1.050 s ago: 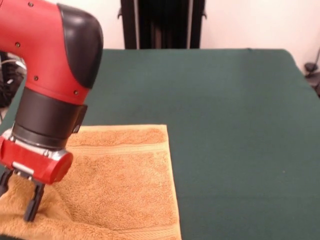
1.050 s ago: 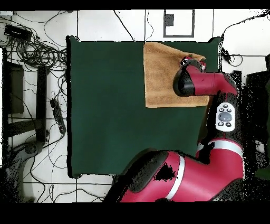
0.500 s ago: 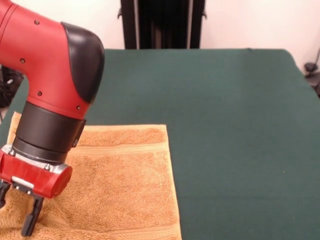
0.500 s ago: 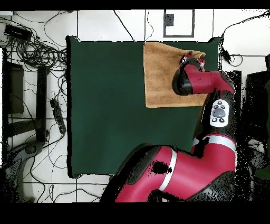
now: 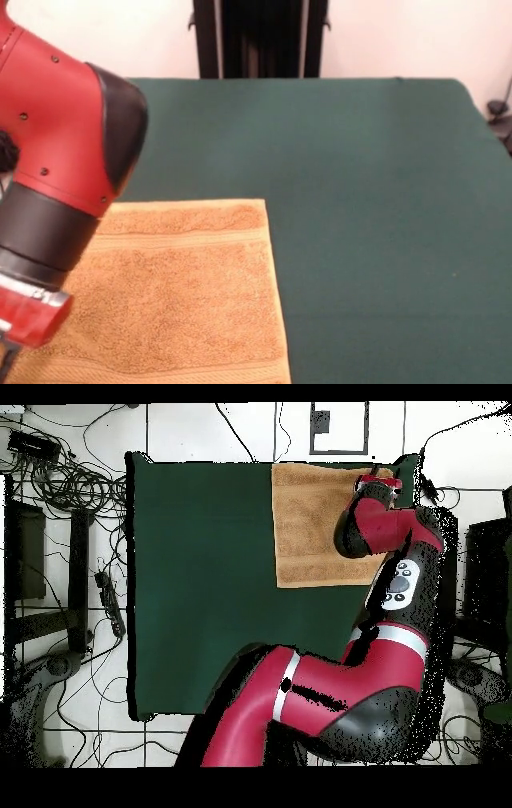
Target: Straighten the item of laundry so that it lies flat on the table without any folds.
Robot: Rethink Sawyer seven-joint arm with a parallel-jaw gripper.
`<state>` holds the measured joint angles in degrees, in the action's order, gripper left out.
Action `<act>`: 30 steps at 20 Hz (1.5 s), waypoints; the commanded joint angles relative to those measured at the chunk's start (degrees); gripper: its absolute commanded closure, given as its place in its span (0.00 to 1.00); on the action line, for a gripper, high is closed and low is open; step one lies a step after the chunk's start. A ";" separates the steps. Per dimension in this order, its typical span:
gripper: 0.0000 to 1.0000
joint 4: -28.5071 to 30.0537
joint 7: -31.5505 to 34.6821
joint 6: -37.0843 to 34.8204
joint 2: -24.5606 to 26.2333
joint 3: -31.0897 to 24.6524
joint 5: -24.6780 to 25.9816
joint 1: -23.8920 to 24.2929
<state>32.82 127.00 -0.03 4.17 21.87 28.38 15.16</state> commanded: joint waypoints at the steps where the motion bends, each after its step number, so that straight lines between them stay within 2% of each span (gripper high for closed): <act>1: 0.00 -12.78 14.13 -0.97 4.13 12.94 -0.88 -2.14; 5: 0.00 -13.26 8.66 -0.51 3.30 10.49 -0.90 -0.95; 8: 0.00 -9.87 5.97 0.18 0.89 8.71 -1.24 -1.59; 9: 0.00 -6.81 2.16 -0.05 -1.49 3.73 -0.61 -1.38; 10: 0.00 -1.56 -6.97 -2.75 -6.09 -8.31 0.84 0.90; 12: 0.00 8.60 -20.01 -8.60 -12.72 -27.21 1.50 7.04; 13: 0.00 12.65 -22.81 -11.90 -14.31 -31.87 -0.48 9.09; 14: 0.00 15.74 -23.33 -14.04 -15.68 -34.07 -1.98 10.14; 16: 0.00 18.51 -22.42 -17.10 -17.50 -33.78 -3.31 9.83; 19: 0.00 19.65 -17.99 -18.69 -18.59 -31.78 -2.77 8.45; 25: 0.00 20.18 -11.22 -16.73 -19.50 -27.99 0.39 5.88; 30: 0.00 19.22 -6.46 -19.68 -18.92 -24.72 -0.56 3.84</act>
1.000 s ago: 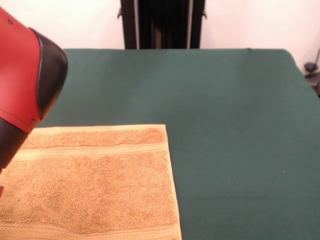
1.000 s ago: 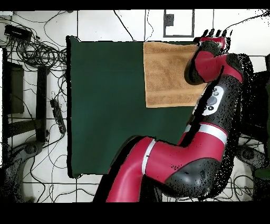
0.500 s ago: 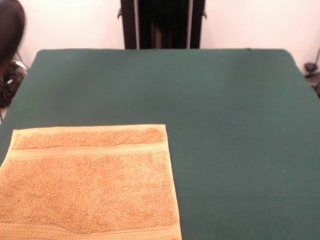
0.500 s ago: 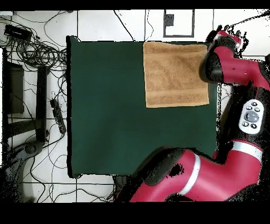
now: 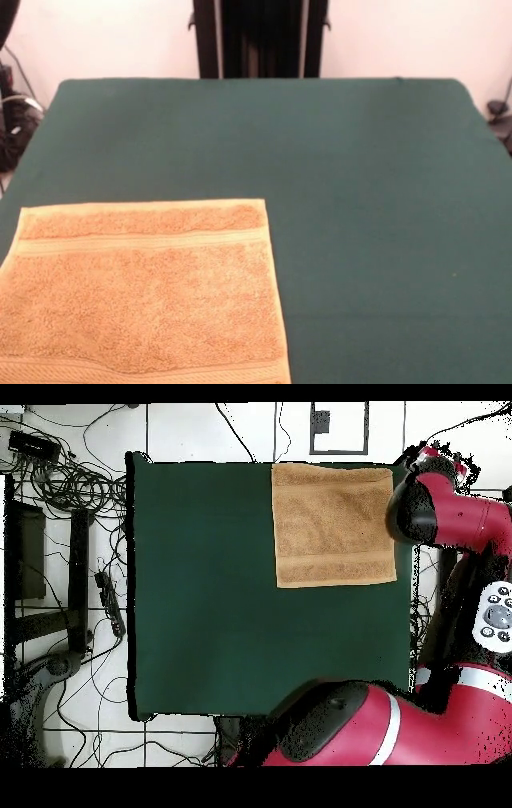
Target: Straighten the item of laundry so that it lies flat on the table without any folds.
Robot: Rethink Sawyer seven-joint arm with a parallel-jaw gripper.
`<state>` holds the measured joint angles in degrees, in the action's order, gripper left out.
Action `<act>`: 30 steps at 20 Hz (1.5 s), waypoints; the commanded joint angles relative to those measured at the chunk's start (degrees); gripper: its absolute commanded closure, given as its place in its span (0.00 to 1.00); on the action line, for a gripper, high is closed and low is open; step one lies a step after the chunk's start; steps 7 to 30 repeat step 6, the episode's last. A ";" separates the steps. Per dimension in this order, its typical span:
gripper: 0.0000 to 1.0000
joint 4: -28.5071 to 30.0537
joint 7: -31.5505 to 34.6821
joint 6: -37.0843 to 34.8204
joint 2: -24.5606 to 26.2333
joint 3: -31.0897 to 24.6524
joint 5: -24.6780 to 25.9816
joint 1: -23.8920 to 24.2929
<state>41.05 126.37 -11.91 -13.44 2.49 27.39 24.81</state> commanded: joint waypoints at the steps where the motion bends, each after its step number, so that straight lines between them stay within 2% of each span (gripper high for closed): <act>1: 0.00 10.63 -4.25 -7.72 -1.02 -4.14 0.44 -6.50; 6: 0.00 9.21 -0.97 -7.88 0.26 -1.48 -0.05 -7.97; 30: 0.00 9.21 -0.97 -7.88 0.26 -1.48 -0.05 -7.97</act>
